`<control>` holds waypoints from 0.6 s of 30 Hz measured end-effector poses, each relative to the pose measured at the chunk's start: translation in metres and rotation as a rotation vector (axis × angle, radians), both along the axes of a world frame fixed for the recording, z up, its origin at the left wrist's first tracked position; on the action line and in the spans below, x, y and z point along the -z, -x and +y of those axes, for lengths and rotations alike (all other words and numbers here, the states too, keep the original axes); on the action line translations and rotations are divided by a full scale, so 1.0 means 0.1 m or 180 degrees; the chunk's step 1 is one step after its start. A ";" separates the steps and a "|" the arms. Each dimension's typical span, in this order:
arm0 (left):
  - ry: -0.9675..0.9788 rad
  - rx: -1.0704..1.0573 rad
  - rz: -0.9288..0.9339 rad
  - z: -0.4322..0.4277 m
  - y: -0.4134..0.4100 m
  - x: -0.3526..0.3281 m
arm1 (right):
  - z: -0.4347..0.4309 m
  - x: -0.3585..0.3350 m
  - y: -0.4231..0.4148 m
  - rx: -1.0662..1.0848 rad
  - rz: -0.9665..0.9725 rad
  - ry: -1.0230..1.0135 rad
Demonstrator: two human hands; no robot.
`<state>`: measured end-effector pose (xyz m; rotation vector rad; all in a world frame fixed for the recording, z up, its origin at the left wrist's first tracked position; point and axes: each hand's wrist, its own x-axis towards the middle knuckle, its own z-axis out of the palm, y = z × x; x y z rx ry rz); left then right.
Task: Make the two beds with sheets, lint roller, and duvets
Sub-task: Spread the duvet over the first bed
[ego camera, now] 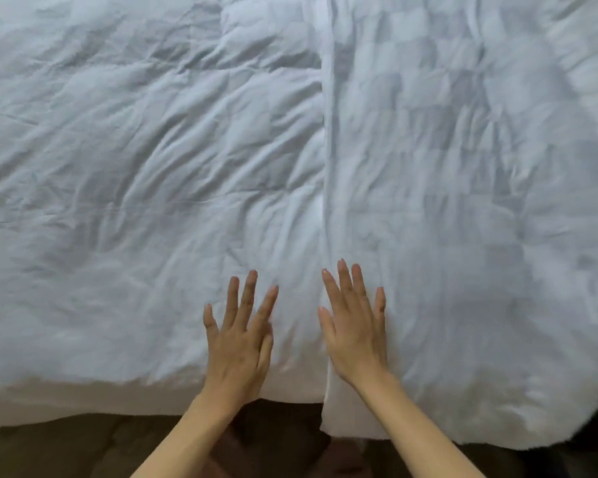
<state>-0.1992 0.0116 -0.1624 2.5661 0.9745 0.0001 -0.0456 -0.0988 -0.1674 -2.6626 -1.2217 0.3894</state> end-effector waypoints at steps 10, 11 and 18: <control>0.1266 -0.0141 0.0062 -1.23 -0.68 -0.02 | -1.83 0.02 -0.10 -0.0349 0.1255 0.0600; 0.1465 -0.0233 -0.0140 -1.29 -0.72 -0.18 | -1.98 -0.17 -0.16 -0.0217 0.1585 0.0624; 0.1660 0.0051 -0.0470 -1.40 -1.50 -1.34 | -2.52 -1.53 -1.01 0.1230 0.1829 0.0496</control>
